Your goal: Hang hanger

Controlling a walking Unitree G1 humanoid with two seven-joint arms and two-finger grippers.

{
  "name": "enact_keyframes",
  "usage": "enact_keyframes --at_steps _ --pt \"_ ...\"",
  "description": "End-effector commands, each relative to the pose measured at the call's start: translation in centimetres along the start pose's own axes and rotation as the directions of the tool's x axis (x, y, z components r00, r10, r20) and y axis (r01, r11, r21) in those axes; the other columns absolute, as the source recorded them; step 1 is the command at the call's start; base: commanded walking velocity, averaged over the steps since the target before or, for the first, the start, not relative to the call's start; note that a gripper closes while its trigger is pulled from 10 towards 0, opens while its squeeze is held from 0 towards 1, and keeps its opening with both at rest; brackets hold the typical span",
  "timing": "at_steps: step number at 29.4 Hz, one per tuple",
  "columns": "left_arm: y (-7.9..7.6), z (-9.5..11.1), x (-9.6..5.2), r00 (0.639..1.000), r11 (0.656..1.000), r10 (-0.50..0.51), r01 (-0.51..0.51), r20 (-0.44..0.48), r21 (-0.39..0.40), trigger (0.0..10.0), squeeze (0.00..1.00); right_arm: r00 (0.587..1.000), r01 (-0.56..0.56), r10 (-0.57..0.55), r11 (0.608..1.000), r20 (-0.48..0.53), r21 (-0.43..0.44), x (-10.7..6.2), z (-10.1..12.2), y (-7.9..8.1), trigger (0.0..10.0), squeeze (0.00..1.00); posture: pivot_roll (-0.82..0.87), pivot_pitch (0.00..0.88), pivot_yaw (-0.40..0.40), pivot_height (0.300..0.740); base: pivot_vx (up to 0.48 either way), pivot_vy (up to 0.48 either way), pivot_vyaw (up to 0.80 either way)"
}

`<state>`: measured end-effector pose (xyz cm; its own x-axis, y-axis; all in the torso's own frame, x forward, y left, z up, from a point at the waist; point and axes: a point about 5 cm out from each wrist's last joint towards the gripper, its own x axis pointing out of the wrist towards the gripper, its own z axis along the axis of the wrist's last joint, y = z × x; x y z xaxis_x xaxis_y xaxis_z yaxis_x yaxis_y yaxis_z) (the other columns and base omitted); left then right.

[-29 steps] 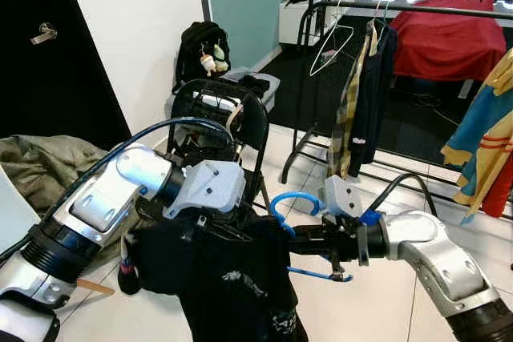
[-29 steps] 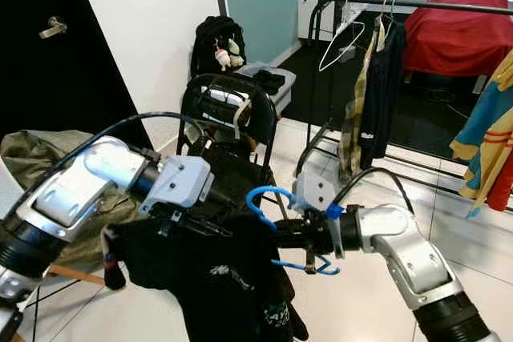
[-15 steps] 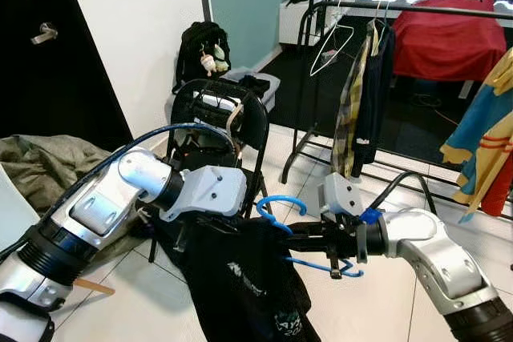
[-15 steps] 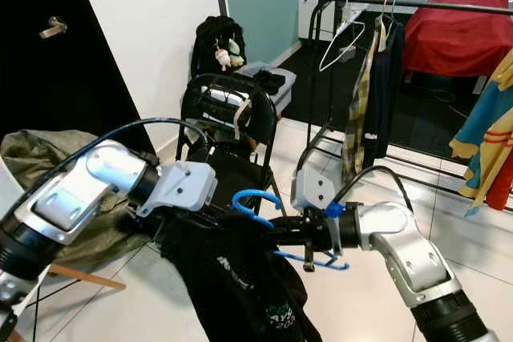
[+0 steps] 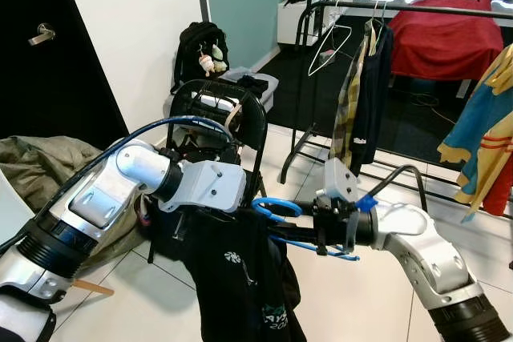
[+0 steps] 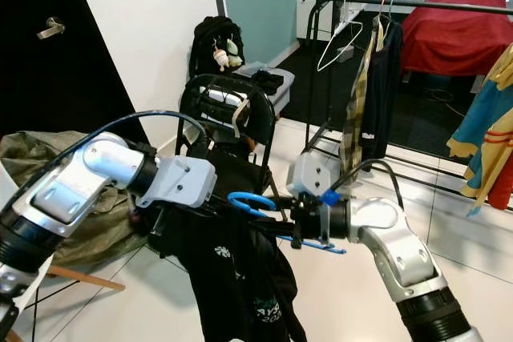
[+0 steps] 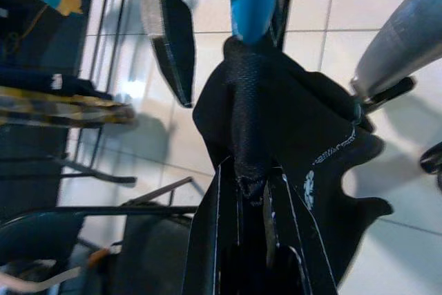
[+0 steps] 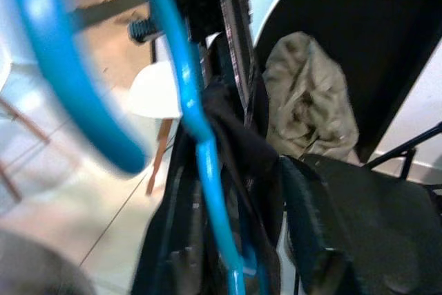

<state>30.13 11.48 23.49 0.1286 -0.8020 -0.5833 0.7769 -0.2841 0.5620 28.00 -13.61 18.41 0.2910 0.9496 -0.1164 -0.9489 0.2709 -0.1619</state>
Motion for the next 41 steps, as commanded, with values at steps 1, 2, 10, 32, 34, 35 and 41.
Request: enact_keyframes --at_steps 1,2,10,32,34,35,41 --pt "0.6 -0.2 -0.6 0.999 0.997 0.028 -0.024 -0.044 0.08 0.0 0.0 0.995 0.07 -0.071 0.998 0.065 0.006 -0.3 1.0 -0.8 10.0 1.0 -0.06 0.0 0.078 0.74 0.0 0.0 0.0" --pt "1.6 -0.1 -1.1 0.994 0.985 0.088 -0.078 -0.063 0.154 0.0 0.0 0.99 0.103 -0.104 0.994 0.095 0.024 -0.5 1.0 -0.9 10.0 1.0 -0.06 0.0 0.082 0.74 0.0 0.0 0.0" --pt "4.8 0.0 -3.7 0.95 0.912 0.288 -0.233 -0.122 0.337 0.0 0.0 0.972 0.173 -0.184 0.981 0.145 0.088 -3.5 0.4 -0.4 10.0 1.0 -0.07 0.0 0.091 0.74 0.0 0.0 0.0" --pt "7.7 -0.8 -10.3 0.87 0.841 0.468 -0.386 -0.153 0.379 0.0 0.0 0.802 0.514 -0.575 0.803 0.162 0.304 -8.4 -2.6 -0.8 10.0 0.0 -0.09 0.0 0.107 0.74 0.0 0.0 0.0" --pt "7.9 0.3 -10.5 0.891 0.838 0.452 -0.404 -0.05 0.367 0.0 0.0 0.714 0.557 -0.67 0.72 0.205 0.415 -8.6 -3.3 -1.7 10.0 0.0 -0.09 0.0 0.11 0.74 0.0 0.0 0.0" --pt "8.0 0.8 -10.6 0.897 0.838 0.442 -0.411 -0.006 0.359 0.0 0.0 0.684 0.561 -0.696 0.694 0.218 0.452 -8.6 -3.6 -1.9 10.0 0.0 -0.09 0.0 0.11 0.74 0.0 0.0 0.0" --pt "8.4 2.1 -11.4 0.896 0.83 0.435 -0.438 0.092 0.344 0.0 0.0 0.663 0.562 -0.716 0.67 0.219 0.486 -8.8 -4.3 -1.9 10.0 0.0 -0.09 0.0 0.113 0.74 0.0 0.0 0.0"
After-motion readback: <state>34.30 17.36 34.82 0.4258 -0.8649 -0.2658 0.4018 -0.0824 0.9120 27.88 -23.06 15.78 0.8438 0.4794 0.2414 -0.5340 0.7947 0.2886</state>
